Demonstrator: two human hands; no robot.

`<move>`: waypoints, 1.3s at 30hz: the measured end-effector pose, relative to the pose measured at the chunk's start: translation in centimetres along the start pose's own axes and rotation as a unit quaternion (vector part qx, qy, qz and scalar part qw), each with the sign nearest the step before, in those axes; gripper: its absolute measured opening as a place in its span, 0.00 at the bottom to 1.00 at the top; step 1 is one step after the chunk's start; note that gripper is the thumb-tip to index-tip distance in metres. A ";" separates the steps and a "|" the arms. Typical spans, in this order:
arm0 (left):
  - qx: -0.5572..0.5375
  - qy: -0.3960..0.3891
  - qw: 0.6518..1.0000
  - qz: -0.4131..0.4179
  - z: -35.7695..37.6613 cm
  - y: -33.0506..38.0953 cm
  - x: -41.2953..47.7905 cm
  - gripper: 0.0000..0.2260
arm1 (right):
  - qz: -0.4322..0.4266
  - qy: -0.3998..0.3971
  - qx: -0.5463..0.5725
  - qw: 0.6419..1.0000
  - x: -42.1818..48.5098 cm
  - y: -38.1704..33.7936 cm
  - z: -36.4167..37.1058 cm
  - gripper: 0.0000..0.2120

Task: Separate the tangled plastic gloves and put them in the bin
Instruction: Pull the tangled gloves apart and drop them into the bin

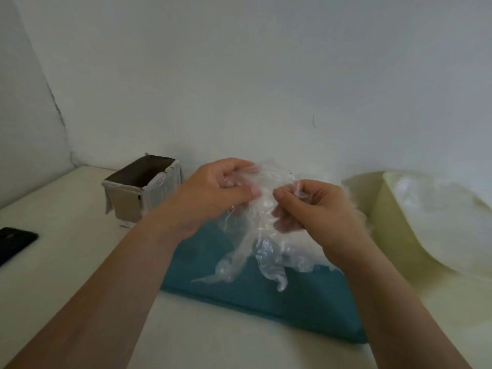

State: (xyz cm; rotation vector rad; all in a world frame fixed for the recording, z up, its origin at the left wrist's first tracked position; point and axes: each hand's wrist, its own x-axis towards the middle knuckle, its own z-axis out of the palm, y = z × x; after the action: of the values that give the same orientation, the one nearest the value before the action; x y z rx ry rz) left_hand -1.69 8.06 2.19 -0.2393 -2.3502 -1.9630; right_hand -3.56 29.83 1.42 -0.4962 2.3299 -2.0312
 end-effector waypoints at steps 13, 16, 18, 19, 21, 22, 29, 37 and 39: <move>-0.229 0.073 0.966 -0.098 1.3 -2.9 1.0 0.03 | 0.109 0.060 0.176 0.977 0.6 1.7 1.1 0.10; -0.171 0.148 0.970 -0.088 0.0 -3.6 1.2 0.08 | 0.117 0.087 0.180 0.973 0.9 1.9 0.3 0.08; -0.187 0.194 0.958 -0.094 -0.9 -3.7 1.4 0.08 | 0.118 0.117 0.165 0.972 1.1 2.0 -0.1 0.08; -0.198 0.209 0.953 -0.096 -1.2 -3.6 1.4 0.06 | 0.111 0.138 0.144 0.974 1.1 2.1 -0.3 0.08; -0.174 0.194 0.963 -0.076 -1.9 -3.3 1.2 0.04 | 0.072 0.174 0.094 0.978 1.1 2.0 -0.5 0.08; -0.146 0.159 0.975 -0.057 -2.0 -3.2 1.0 0.04 | 0.045 0.178 0.072 0.980 1.1 1.9 -0.6 0.08; -0.015 -0.052 0.999 0.008 0.3 -2.0 -0.1 0.07 | 0.016 -0.063 -0.030 0.997 0.6 0.8 -0.4 0.31; 0.014 -0.055 0.998 -0.017 1.0 -3.3 0.1 0.04 | 0.039 0.073 0.053 0.995 0.8 1.0 -0.5 0.07; 0.017 -0.071 0.996 -0.041 0.7 -3.5 0.1 0.07 | 0.026 0.119 0.042 0.992 1.0 1.0 -1.2 0.08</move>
State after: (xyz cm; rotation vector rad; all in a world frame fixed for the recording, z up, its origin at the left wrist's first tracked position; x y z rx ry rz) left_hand -2.34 8.15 -1.30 -0.2962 -2.5180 -2.0016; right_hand -4.95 30.87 0.87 -0.1967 2.3385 -2.2640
